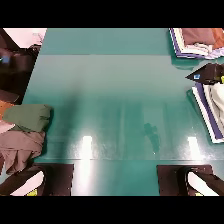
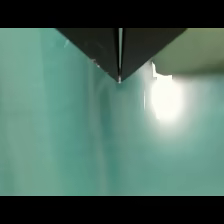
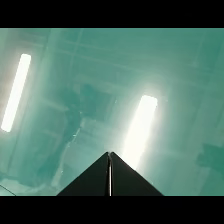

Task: Fold the shirts.

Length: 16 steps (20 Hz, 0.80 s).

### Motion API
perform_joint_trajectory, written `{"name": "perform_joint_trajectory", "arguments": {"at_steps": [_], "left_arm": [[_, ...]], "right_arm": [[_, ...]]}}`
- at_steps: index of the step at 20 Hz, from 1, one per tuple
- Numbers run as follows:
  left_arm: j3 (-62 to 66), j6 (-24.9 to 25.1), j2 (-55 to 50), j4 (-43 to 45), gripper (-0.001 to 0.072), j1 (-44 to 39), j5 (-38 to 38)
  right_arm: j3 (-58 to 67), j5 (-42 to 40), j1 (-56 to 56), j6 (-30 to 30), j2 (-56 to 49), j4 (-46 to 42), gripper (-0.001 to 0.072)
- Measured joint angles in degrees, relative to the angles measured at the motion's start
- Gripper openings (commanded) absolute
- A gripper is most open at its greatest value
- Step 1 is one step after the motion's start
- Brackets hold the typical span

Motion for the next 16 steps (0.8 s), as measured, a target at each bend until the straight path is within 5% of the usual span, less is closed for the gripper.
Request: {"name": "perform_joint_trajectory", "arguments": {"at_steps": [1, 2, 3, 10, 11, 12, 13, 14, 15, 16], "left_arm": [[-2.86, 0.0, 1.09, 0.66, 0.0158, 2.73, -0.57], [-6.12, -0.02, 1.92, 1.29, 0.0534, 5.27, -0.79], [-9.27, -0.04, 2.47, 1.88, 0.072, 7.19, -0.85], [-33.0, -1.33, 3.54, 4.59, 0.072, 12.17, 11.65], [-35.8, -1.77, 3.58, 4.72, 0.0719, 12.33, 14.14], [-38.03, -2.05, 3.61, 4.98, 0.0608, 12.46, 16.46], [-39.58, -2.36, 3.61, 5.03, 0.0326, 12.55, 18.05], [-40.76, -2.54, 3.63, 5.07, 0.0163, 12.59, 19.39], [-41.53, -2.67, 3.65, 5.14, 0.0056, 12.63, 20.15], [-42.07, -2.8, 3.69, 5.31, 0.0028, 12.7, 20.87]], "right_arm": [[0.0, 0.0, 0.0, 0.0, 0.0, -0.04, 0.0017], [0.0, -0.04, 0.0, 0.0, 0.0, -0.02, 0.0017], [0.0, -0.17, 0.0, 0.0, 0.0, -0.04, 0.0017], [0.0, -0.94, 0.0, 0.0, 0.0, -0.02, 0.0017], [0.0, -1.05, 0.0, 0.0, 0.0, -0.02, 0.0017], [0.0, -1.16, 0.0, 0.0, 0.0, -0.02, 0.0017], [0.0, -1.27, 0.0, 0.0, 0.0, -0.02, 0.0017], [0.0, -1.46, 0.0, 0.0, 0.0, 0.0, 0.0017], [0.0, -1.62, 0.0, 0.0, 0.0, -0.02, 0.0017], [0.0, -1.77, 0.0, 0.0, 0.0, 0.0, 0.0017]]}}
